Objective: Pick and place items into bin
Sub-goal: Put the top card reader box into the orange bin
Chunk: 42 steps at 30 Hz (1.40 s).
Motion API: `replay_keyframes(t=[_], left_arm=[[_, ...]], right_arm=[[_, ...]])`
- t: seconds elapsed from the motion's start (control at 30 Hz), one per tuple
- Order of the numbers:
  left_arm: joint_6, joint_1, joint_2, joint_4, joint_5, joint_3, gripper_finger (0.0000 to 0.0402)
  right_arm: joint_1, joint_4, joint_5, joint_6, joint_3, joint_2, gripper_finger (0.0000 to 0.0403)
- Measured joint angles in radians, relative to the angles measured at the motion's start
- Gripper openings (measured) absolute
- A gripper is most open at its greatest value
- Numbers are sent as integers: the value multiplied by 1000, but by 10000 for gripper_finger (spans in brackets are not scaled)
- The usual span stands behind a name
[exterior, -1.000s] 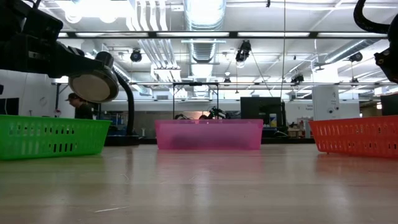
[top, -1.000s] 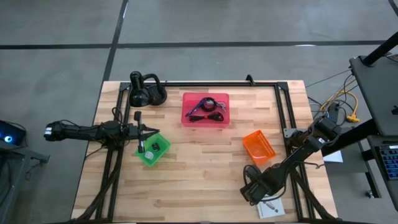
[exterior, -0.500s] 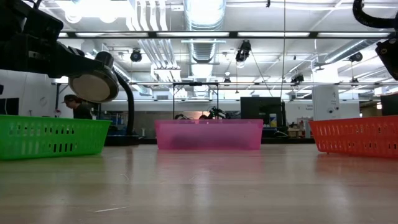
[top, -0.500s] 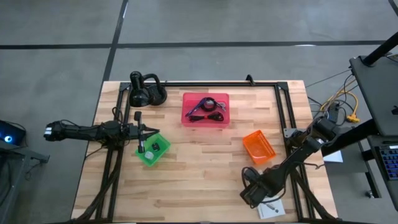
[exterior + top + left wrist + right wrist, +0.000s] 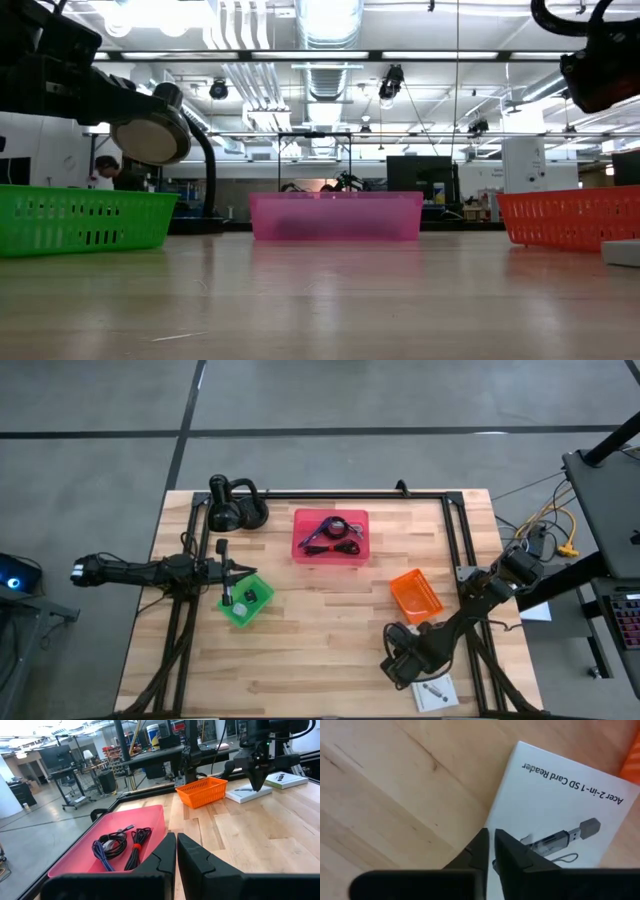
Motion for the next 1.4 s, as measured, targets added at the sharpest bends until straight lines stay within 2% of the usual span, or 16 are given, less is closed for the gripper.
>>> replay_keyframes(t=[0.17, 0.37, 0.53, 0.7, 0.8, 0.97, 1.13, 1.4], left_arm=[[-1, 0, 0, -1, 0, 0, 0], [-2, 0, 0, 0, 0, 0, 0], [-2, 0, -1, 0, 0, 0, 0], [-3, 0, 0, 0, 0, 0, 0], [-3, 0, 0, 3, 0, 0, 0], [-4, 0, -1, 3, 0, 0, 0], [-4, 0, 2, 2, 0, 0, 0], [-4, 0, 8, 3, 0, 0, 0]], right_arm=[[-2, -9, 28, -23, 0, -31, 8], [12, 2, 70, -209, 42, -44, 26], [46, 31, 38, -371, 113, -38, 86], [110, 34, 29, -393, 174, 1, 168], [146, -25, 28, -397, 190, 52, 213], [163, -123, 29, -419, 215, 131, 260], [162, -220, 47, -422, 233, 171, 271], [165, -210, 47, -529, 241, 261, 263]])
